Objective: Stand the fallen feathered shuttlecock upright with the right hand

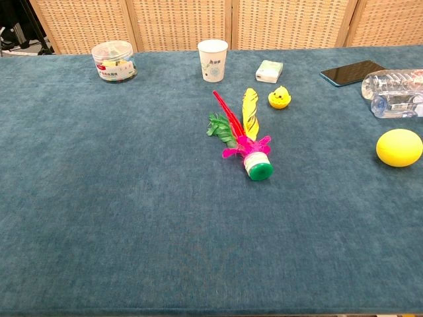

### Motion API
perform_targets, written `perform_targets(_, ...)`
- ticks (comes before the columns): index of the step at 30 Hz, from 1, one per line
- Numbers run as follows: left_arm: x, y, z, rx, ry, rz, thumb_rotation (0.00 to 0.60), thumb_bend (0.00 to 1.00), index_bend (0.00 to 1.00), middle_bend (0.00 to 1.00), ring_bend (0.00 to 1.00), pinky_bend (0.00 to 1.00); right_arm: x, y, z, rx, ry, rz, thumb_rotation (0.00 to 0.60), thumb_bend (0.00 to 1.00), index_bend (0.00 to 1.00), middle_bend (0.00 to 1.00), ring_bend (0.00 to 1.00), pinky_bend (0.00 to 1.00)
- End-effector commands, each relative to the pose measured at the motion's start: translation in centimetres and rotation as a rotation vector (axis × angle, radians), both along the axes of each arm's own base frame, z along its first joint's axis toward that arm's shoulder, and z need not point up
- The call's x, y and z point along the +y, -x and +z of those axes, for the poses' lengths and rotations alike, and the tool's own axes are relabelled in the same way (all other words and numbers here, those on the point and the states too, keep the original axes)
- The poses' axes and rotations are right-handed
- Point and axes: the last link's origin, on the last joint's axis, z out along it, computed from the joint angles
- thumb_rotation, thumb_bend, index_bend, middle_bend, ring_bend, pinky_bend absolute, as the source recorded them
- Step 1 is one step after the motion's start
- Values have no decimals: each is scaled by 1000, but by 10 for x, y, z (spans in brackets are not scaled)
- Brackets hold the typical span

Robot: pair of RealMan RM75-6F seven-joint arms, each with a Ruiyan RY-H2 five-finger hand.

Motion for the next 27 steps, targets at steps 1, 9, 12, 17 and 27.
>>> perform_targets(1,0,0,0,-1,4,-2,600,0,0,0,0,0,-2,3,-1,-20,-18,-10,600,0,0,0,0,0)
perform_targets(9,-3,-4,-2,7,7,-20,600,0,0,0,0,0,-51,-39,-15,-125,-230,149,600,0,0,0,0,0)
perform_targets(12,-2,-4,-4,13,9,-17,600,0,0,0,0,0,-77,-75,-26,-152,-323,226,600,0,0,0,0,0)
perform_targets(17,-1,-4,-6,17,12,-12,600,0,0,0,0,0,-103,-123,-46,-129,-403,313,600,0,0,0,0,0)
perform_targets(27,6,-2,-11,35,30,14,600,0,0,0,0,0,-145,-218,-137,39,-502,449,600,0,0,0,0,0)
